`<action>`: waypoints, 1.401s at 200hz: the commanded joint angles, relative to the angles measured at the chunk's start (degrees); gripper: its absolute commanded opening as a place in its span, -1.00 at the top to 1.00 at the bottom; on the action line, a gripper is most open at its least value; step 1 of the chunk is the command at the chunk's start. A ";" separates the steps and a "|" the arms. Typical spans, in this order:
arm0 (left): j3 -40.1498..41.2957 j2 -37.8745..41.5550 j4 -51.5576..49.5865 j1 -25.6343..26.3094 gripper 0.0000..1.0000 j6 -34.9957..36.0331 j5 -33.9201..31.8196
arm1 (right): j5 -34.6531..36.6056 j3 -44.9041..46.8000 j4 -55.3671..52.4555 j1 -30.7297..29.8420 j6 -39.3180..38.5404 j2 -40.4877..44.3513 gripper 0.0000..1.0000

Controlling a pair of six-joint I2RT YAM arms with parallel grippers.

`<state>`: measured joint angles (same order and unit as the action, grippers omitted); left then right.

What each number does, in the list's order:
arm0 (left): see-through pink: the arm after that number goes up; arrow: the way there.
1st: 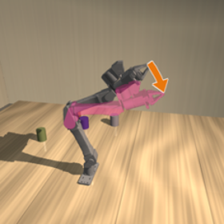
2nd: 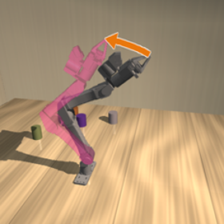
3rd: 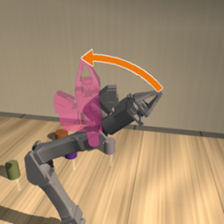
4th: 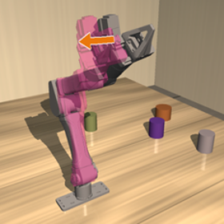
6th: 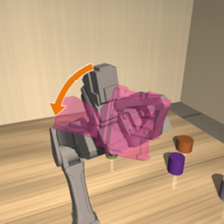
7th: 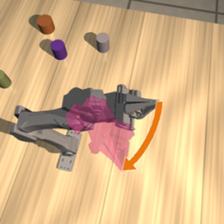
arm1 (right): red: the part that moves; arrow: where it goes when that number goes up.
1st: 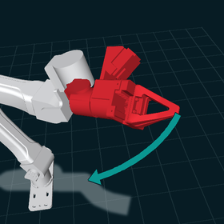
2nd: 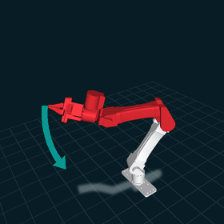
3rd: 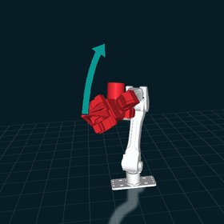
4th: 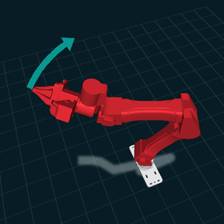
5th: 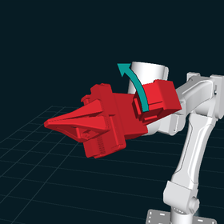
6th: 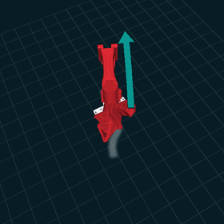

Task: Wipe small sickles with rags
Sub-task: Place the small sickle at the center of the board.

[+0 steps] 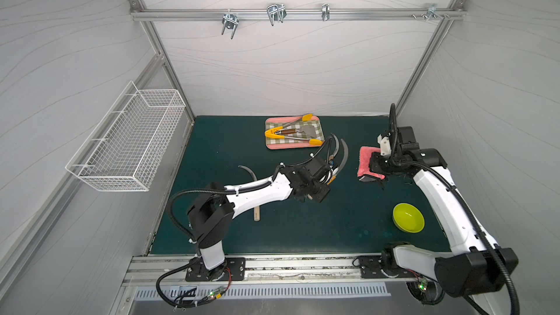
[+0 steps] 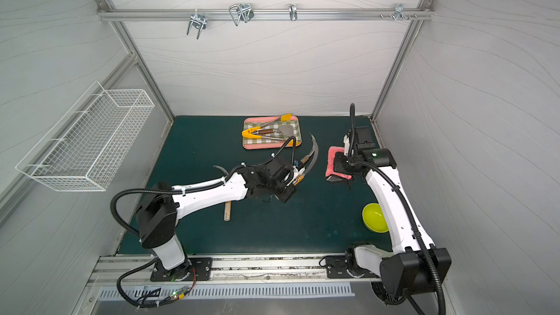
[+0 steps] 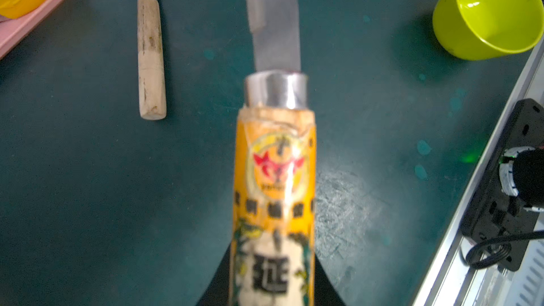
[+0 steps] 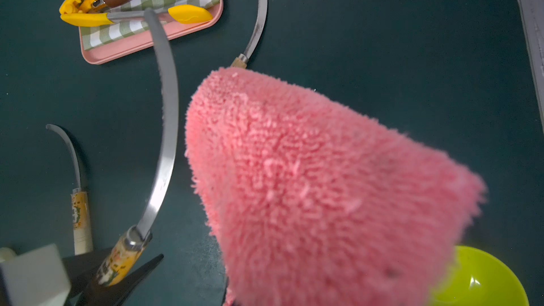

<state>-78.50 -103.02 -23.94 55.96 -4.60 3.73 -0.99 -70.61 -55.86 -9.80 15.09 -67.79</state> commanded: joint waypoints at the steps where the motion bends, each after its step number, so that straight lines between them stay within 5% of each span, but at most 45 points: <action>1: -8.33 -5.33 -3.84 -0.33 1.00 1.35 4.67 | -2.15 1.98 0.88 0.86 -0.32 1.61 0.99; 69: -26.00 -20.05 -7.19 -1.10 1.00 1.09 8.34 | -6.80 7.80 2.42 6.65 -1.72 5.97 0.96; 191: -49.44 -38.70 -10.52 -4.49 1.00 0.29 9.58 | -8.95 13.03 2.72 7.44 -2.26 8.55 0.96; 280: -54.89 -44.60 -11.75 -6.65 0.88 -0.87 7.75 | -10.17 13.57 3.30 7.44 -2.26 7.60 0.93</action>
<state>-129.64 -145.95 -36.10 49.93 -5.21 12.34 -9.93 -57.39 -53.17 -2.63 13.63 -60.05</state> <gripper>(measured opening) 0.247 0.119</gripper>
